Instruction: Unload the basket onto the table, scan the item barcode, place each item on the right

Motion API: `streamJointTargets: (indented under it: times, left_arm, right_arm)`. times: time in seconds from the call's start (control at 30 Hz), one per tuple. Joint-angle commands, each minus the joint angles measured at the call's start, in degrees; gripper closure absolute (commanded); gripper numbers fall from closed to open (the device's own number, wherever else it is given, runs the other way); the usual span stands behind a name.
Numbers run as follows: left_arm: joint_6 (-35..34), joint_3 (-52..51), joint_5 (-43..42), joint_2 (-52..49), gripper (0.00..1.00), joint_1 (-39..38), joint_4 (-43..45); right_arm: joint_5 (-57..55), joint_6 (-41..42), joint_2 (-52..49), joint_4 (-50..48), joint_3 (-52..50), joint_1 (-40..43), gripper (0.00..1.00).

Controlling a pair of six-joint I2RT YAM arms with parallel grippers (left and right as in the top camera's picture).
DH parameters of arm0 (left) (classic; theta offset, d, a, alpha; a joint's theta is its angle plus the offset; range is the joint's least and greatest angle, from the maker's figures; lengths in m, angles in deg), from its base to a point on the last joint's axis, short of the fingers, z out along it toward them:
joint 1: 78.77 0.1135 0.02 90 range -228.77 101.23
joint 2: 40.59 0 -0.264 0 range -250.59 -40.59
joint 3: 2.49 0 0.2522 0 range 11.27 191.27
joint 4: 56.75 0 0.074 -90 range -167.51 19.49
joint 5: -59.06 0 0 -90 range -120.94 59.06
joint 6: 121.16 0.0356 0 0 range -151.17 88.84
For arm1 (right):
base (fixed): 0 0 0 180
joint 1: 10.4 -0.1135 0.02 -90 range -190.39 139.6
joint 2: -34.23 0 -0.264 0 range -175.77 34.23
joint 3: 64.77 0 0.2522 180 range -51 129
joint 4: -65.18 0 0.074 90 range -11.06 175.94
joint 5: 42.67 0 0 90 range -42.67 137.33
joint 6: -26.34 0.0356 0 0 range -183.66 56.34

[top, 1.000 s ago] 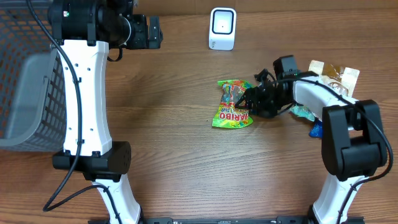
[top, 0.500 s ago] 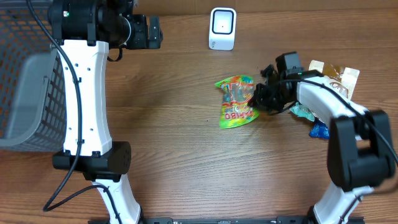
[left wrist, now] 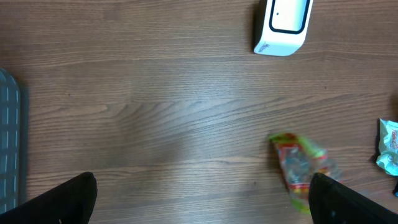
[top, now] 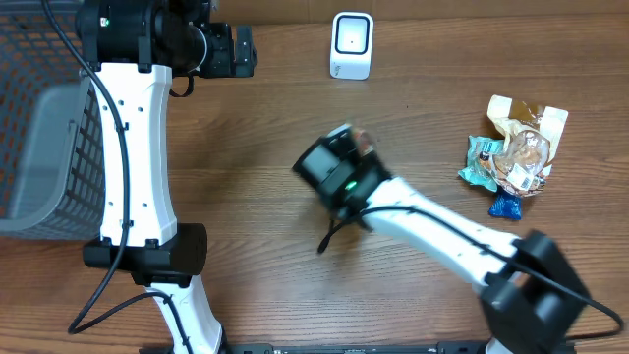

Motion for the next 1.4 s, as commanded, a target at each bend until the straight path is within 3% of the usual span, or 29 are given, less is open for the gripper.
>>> streamJointTargets:
  times: [0.0, 0.1, 0.17, 0.23, 0.4, 0.47, 0.53, 0.57, 0.6, 0.7, 0.77, 1.0, 1.17, 1.37]
  left_arm:
    - [-0.79, 0.85, -0.24, -0.39, 0.0, 0.26, 0.07]
    - [-0.79, 0.85, -0.24, -0.39, 0.0, 0.26, 0.07]
    - [-0.79, 0.85, -0.24, -0.39, 0.0, 0.26, 0.07]
    - [-0.79, 0.85, -0.24, -0.39, 0.0, 0.26, 0.07]
    - [-0.79, 0.85, -0.24, -0.39, 0.0, 0.26, 0.07]
    - [-0.79, 0.85, -0.24, -0.39, 0.0, 0.26, 0.07]
    - [-0.79, 0.85, -0.24, -0.39, 0.0, 0.26, 0.07]
    - [-0.79, 0.85, -0.24, -0.39, 0.0, 0.26, 0.07]
    - [-0.79, 0.85, -0.24, -0.39, 0.0, 0.26, 0.07]
    - [-0.79, 0.85, -0.24, -0.39, 0.0, 0.26, 0.07]
    - [-0.79, 0.85, -0.24, -0.39, 0.0, 0.26, 0.07]
    - [-0.79, 0.85, -0.24, -0.39, 0.0, 0.26, 0.07]
    - [-0.79, 0.85, -0.24, -0.39, 0.0, 0.26, 0.07]
    - [-0.79, 0.85, -0.24, -0.39, 0.0, 0.26, 0.07]
  right_arm:
    - [-6.27, -0.02, -4.22, 0.33, 0.5, -3.93, 0.96]
    - [-19.96, 0.24, -5.4, 0.76, 0.5, -6.23, 0.96]
    - [-23.43, -3.93, -5.33, -0.48, 0.61, -6.84, 0.96]
    - [-17.44, -8.98, -5.33, -1.33, 0.61, -7.3, 0.96]
    - [0.15, -9.9, -5.33, -6.08, 0.61, -12.79, 0.96]
    - [2.29, -13.73, -5.33, -7.21, 0.61, -14.93, 0.94]
    - [2.21, -14.05, -5.33, -6.8, 0.61, -16.02, 0.62]
    - [2.12, -12.81, -5.33, -6.54, 0.61, -16.04, 0.28]
    - [2.08, -11.45, -5.33, -6.38, 0.68, -15.69, 0.16]
    - [3.15, -5.97, -4.85, -3.72, 3.06, -12.5, 0.12]
    - [10.71, -5.46, -3.72, -1.36, 6.19, -8.17, 0.12]
    - [59.17, -8.92, -1.36, 2.43, 14.27, 13.51, 0.09]
    - [68.94, -7.02, -2.78, 2.82, 11.04, 23.28, 0.09]
    - [77.48, -3.8, -9.07, -0.2, 7.78, 24.63, 0.07]
